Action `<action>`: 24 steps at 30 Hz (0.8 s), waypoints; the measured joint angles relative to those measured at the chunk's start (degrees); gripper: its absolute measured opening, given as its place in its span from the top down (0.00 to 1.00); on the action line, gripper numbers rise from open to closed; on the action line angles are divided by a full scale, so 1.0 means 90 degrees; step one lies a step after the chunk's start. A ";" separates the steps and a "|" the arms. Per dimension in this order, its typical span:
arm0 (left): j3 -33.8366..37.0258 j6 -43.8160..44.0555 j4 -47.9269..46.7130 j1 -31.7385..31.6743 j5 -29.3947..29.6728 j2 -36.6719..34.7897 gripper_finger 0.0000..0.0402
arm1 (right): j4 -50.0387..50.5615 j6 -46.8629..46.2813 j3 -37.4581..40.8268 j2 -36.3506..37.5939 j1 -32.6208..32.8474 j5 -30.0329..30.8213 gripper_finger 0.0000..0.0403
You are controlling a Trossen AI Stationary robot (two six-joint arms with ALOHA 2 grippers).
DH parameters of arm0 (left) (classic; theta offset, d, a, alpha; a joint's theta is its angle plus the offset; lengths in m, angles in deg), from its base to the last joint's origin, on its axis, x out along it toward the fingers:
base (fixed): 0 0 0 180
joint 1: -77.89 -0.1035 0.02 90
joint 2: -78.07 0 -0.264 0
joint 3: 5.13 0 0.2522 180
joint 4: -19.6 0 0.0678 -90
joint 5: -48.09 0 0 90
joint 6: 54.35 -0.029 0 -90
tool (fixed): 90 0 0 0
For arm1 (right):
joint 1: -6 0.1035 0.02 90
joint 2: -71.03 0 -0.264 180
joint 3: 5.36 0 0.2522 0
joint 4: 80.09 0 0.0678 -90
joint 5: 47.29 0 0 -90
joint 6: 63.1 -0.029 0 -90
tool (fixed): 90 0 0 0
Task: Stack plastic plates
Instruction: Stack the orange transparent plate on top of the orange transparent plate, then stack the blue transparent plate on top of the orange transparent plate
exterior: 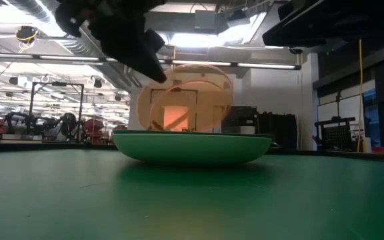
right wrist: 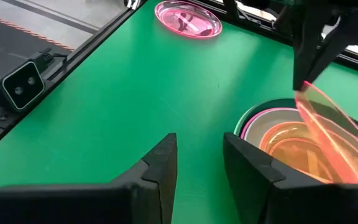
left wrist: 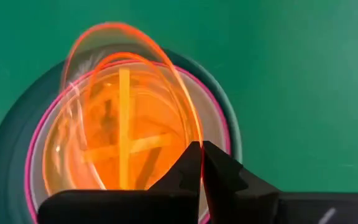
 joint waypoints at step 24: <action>0.0395 0.0231 0.0410 -0.0195 0.0018 -0.0001 0.76 | -0.0003 0.0002 0.0000 0.0000 -0.0002 0.0000 0.70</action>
